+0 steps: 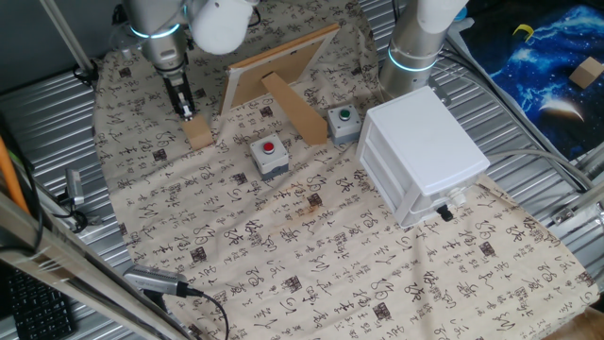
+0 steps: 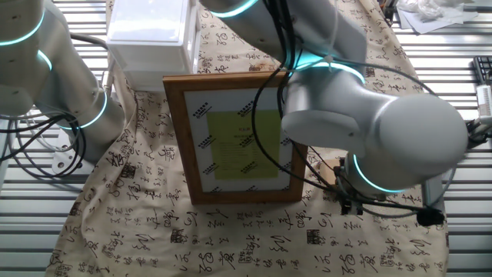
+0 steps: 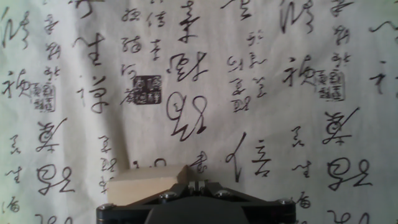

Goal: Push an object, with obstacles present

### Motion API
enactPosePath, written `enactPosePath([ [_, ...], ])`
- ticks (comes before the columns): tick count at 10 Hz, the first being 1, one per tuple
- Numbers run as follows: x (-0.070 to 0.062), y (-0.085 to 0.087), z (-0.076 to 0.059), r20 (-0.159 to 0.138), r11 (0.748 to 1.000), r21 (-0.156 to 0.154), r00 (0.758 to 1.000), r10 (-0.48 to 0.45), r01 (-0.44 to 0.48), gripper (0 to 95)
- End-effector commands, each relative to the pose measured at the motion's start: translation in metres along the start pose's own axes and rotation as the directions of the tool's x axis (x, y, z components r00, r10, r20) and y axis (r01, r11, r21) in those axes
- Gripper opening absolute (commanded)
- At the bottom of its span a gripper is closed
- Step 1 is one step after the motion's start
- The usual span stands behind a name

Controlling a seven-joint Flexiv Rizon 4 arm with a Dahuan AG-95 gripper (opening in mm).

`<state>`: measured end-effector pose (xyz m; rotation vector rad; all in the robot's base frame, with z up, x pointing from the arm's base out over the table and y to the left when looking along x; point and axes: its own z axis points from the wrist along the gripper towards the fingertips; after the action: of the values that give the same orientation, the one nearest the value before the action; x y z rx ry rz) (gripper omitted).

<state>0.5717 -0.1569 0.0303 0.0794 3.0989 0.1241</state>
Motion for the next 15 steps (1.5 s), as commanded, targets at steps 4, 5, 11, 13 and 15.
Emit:
enactPosePath([
  [4,0.003,0.007,0.001,0.004,1.000,-0.005,1.000,0.006,-0.006,0.0],
  [5,0.005,0.009,0.001,0.006,1.000,0.000,1.000,0.006,-0.006,0.0],
  [11,0.007,0.013,-0.001,0.016,1.000,0.013,1.000,0.003,-0.004,0.0],
  [13,0.007,0.014,-0.003,0.015,1.000,0.012,1.000,0.003,-0.003,0.0],
  [15,0.007,0.015,-0.007,0.014,1.000,0.008,1.000,0.004,-0.004,0.0],
])
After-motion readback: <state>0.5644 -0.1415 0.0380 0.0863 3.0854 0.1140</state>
